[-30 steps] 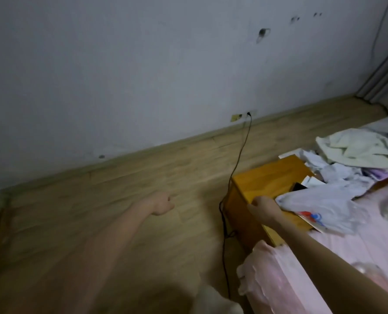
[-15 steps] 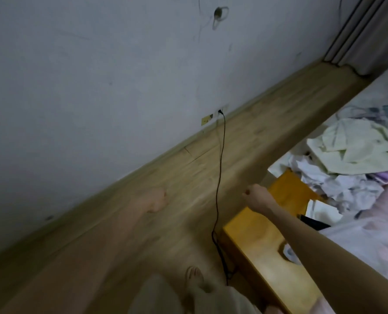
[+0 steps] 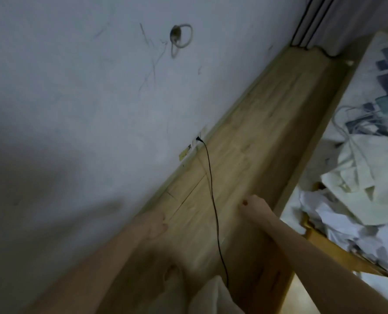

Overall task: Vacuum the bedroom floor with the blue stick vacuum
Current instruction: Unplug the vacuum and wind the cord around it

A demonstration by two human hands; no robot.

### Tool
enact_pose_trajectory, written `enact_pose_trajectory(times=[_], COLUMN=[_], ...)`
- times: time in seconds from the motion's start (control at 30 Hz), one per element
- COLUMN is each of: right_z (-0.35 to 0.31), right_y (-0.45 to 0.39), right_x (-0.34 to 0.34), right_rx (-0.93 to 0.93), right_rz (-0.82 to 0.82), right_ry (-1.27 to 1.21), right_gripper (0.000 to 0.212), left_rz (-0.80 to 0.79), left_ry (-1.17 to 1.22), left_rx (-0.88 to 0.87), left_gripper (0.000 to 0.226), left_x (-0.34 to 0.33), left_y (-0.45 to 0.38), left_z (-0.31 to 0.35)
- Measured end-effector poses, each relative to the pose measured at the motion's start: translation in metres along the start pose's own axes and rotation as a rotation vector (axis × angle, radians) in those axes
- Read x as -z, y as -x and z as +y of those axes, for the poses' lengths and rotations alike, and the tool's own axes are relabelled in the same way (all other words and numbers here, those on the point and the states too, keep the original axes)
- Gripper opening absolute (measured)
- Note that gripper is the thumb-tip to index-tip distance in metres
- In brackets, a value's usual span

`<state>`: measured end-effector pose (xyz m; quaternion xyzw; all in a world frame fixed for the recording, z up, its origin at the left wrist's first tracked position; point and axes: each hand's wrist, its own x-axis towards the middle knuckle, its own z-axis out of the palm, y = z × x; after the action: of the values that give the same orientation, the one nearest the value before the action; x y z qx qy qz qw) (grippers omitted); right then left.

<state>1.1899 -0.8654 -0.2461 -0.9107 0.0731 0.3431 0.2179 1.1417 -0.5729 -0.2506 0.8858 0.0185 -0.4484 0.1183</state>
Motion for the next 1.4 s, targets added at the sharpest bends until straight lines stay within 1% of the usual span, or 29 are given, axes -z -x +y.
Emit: enact_pose_trajectory(times=[0.1,0.2,0.3,0.4,0.47,0.57,0.63,0.73,0.8,0.87,0.93,1.0,1.07,1.1,1.13,1.2,1.27,1.33,1.4], right_z=[-0.015,-0.02,-0.019,-0.014,-0.011,-0.003,0.001,0.007,0.007,0.006,0.001,-0.004,-0.009,-0.011,-0.013,-0.016,-0.013,-0.005,0.011], right_y=[-0.064,-0.141,-0.228,-0.319,-0.373,-0.454,-0.508,-0.581,-0.622,-0.655,-0.68,-0.696,-0.708,-0.713,-0.716,-0.718,-0.714,-0.707,-0.705], right_x=[0.02,0.032,0.035,0.029,0.02,0.0,-0.013,-0.041,-0.065,-0.09,-0.113,-0.13,-0.145,-0.152,-0.156,-0.16,-0.159,-0.151,-0.139], right_rx=[-0.046,-0.073,-0.093,-0.094,-0.117,-0.1,-0.069,-0.046,-0.032,-0.027,-0.016,-0.014,-0.008,0.0,0.006,-0.002,0.013,0.066,0.072], right_rz=[0.002,0.003,-0.026,-0.033,-0.041,-0.041,-0.02,-0.006,-0.028,-0.059,-0.088,-0.115,-0.143,-0.142,-0.123,-0.026,0.088,0.159,0.215], right_ry=[-0.049,-0.052,-0.075,-0.099,-0.156,-0.247,-0.283,-0.293,-0.308,-0.345,-0.401,-0.465,-0.516,-0.536,-0.551,-0.554,-0.52,-0.43,-0.339], right_gripper=[0.026,0.026,0.025,0.028,0.029,0.028,0.028,0.034,0.038,0.044,0.05,0.054,0.052,0.047,0.04,0.029,0.029,0.03,0.03], left_rz=[0.0,-0.01,-0.009,0.038,0.077,0.143,0.213,0.268,0.314,0.379,0.415,0.417,0.43,0.457,0.482,0.478,0.404,0.331,0.299], left_ry=[-0.074,-0.141,-0.163,-0.15,-0.163,-0.186,-0.216,-0.319,-0.39,-0.478,-0.552,-0.641,-0.746,-0.786,-0.805,-0.803,-0.784,-0.771,-0.666], left_rx=[-0.035,-0.083,-0.119,-0.17,-0.191,-0.23,-0.223,-0.221,-0.217,-0.242,-0.268,-0.299,-0.335,-0.359,-0.386,-0.433,-0.497,-0.522,-0.558], left_gripper=[0.04,0.041,0.037,0.038,0.037,0.027,0.034,0.054,0.065,0.067,0.062,0.055,0.049,0.046,0.043,0.035,0.029,0.022,0.011], left_x=[0.053,0.087,0.106,0.121,0.132,0.139,0.142,0.146,0.147,0.145,0.143,0.141,0.136,0.135,0.135,0.14,0.148,0.155,0.158], left_y=[-0.058,-0.137,-0.229,-0.326,-0.384,-0.477,-0.541,-0.623,-0.668,-0.708,-0.738,-0.758,-0.771,-0.775,-0.777,-0.775,-0.776,-0.783,-0.787], left_z=[0.012,0.027,0.045,0.065,0.074,0.073,0.068,0.064,0.059,0.053,0.049,0.048,0.044,0.041,0.038,0.037,0.038,0.041,0.045])
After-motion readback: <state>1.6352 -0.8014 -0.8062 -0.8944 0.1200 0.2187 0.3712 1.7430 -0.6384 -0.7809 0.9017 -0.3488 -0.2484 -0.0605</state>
